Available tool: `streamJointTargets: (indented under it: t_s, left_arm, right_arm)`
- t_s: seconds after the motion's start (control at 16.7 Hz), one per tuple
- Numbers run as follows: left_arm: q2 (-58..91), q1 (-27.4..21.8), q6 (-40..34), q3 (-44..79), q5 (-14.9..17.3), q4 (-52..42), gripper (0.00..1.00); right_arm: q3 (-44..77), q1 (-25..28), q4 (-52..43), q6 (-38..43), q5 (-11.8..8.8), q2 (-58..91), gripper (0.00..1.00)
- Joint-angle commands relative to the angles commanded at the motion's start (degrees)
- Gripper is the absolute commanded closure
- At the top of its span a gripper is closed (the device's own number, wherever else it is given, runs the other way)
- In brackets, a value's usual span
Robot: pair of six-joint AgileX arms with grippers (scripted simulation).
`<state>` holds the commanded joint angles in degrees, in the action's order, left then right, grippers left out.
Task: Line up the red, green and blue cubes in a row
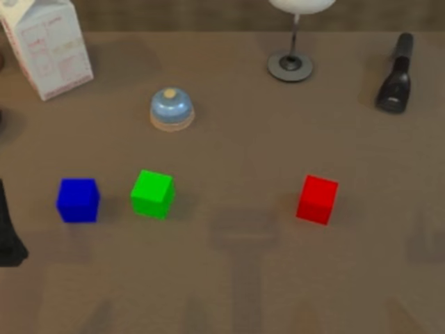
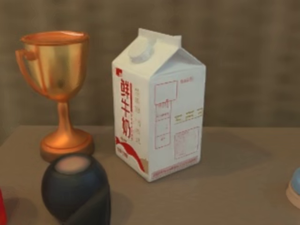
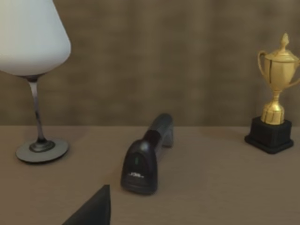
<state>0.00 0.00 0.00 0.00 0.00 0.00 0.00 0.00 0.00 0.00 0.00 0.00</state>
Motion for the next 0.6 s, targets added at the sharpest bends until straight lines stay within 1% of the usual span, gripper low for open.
streamJointTargets:
  t_s: [0.18, 0.3, 0.42, 0.6]
  left_arm:
    - [0.0, 0.0, 0.0, 0.0, 0.0, 0.0, 0.00]
    - [0.0, 0.0, 0.0, 0.0, 0.0, 0.0, 0.00]
    - [0.0, 0.0, 0.0, 0.0, 0.0, 0.0, 0.00]
    - [0.0, 0.0, 0.0, 0.0, 0.0, 0.0, 0.00]
  right_arm:
    - [0.6, 0.2, -0.4, -0.3, 0.0, 0.6, 0.00]
    - [3.5, 1.2, -2.3, -1.6, -0.1, 3.5, 0.00]
    - [8.7, 2.8, -5.7, -3.8, -0.1, 8.9, 0.00]
    - [19.7, 5.9, -12.9, -8.5, -0.1, 21.6, 0.00]
